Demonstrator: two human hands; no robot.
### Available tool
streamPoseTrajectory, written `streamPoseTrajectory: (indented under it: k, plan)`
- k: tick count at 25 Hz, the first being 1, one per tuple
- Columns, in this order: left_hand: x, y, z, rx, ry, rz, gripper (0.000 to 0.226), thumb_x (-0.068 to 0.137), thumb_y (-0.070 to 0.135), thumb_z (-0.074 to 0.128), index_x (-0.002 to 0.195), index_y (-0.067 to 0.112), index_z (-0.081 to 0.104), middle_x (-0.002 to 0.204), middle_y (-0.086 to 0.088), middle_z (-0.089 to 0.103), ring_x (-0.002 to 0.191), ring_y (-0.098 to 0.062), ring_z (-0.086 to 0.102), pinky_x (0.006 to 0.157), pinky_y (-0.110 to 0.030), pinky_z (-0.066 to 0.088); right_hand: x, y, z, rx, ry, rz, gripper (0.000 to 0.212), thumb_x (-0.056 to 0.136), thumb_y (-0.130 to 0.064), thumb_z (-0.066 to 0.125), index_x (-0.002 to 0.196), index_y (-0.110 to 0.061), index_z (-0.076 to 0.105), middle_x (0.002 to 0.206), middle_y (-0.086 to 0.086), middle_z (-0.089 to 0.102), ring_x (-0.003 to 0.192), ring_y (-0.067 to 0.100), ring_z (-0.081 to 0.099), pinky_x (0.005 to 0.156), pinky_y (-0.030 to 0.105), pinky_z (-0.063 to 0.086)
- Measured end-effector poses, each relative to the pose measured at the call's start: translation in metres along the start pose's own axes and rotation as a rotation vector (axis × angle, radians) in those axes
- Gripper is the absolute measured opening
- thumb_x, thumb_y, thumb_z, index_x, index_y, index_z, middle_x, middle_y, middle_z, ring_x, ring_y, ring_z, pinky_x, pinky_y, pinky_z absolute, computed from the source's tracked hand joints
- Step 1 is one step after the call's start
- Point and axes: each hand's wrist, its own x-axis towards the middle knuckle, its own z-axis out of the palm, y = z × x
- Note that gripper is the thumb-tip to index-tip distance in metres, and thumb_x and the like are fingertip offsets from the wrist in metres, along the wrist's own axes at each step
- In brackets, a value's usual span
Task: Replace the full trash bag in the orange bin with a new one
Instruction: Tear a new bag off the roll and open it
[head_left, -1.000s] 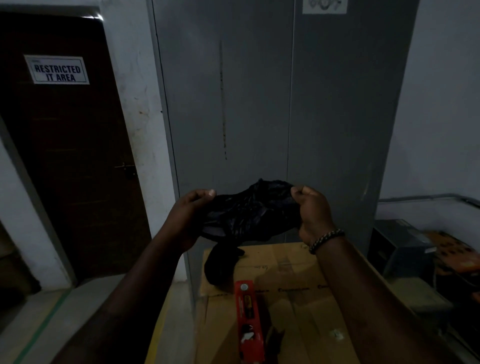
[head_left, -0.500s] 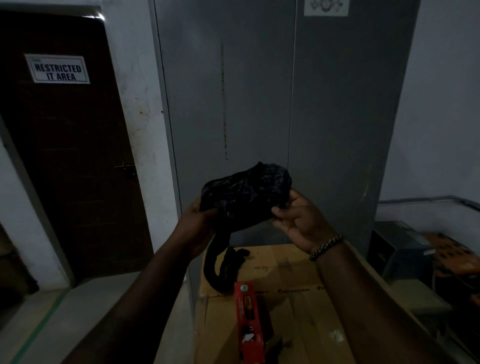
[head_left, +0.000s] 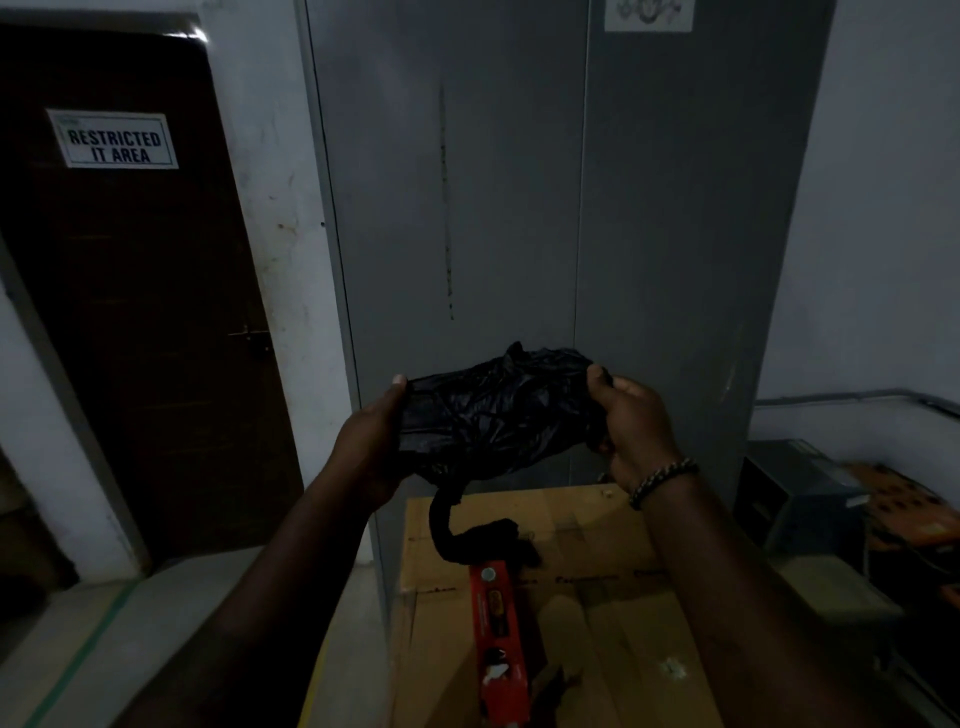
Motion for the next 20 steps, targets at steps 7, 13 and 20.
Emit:
streamPoseTrajectory:
  k: [7,13,20]
  plan:
    - [-0.007,-0.007,0.006,-0.234,-0.275,-0.07,0.064,0.096,0.06,0.047,0.146,0.021,0.049,0.142,-0.011,0.058,0.126,-0.031,0.059,0.1,-0.048,0.052,-0.017,0.01,0.002,0.247,-0.593,0.105,0.071,0.085,0.014,0.06,0.146,-0.019,0.044,0.14,0.013,0.059,0.126,0.035,0.058,0.097,0.053,0.052]
    - [-0.004,-0.012,-0.005,-0.025,-0.4,0.149,0.059,0.093,-0.008,0.057,0.145,0.019,0.045,0.14,-0.014,0.059,0.128,-0.037,0.057,0.106,-0.057,0.045,-0.007,0.01,0.006,0.0,-0.116,0.052,0.017,0.095,-0.003,0.062,0.11,-0.006,0.07,0.105,0.014,0.075,0.094,0.028,0.073,0.07,0.037,0.059]
    - [0.009,-0.001,-0.025,0.037,0.048,0.222,0.027,0.097,0.017,0.062,0.121,0.005,0.067,0.114,-0.024,0.071,0.104,-0.043,0.069,0.092,-0.053,0.055,0.013,0.003,-0.023,-0.26,0.182,-0.117,0.038,0.09,-0.036,0.07,0.066,-0.008,0.063,0.07,0.015,0.065,0.065,0.024,0.061,0.058,0.038,0.048]
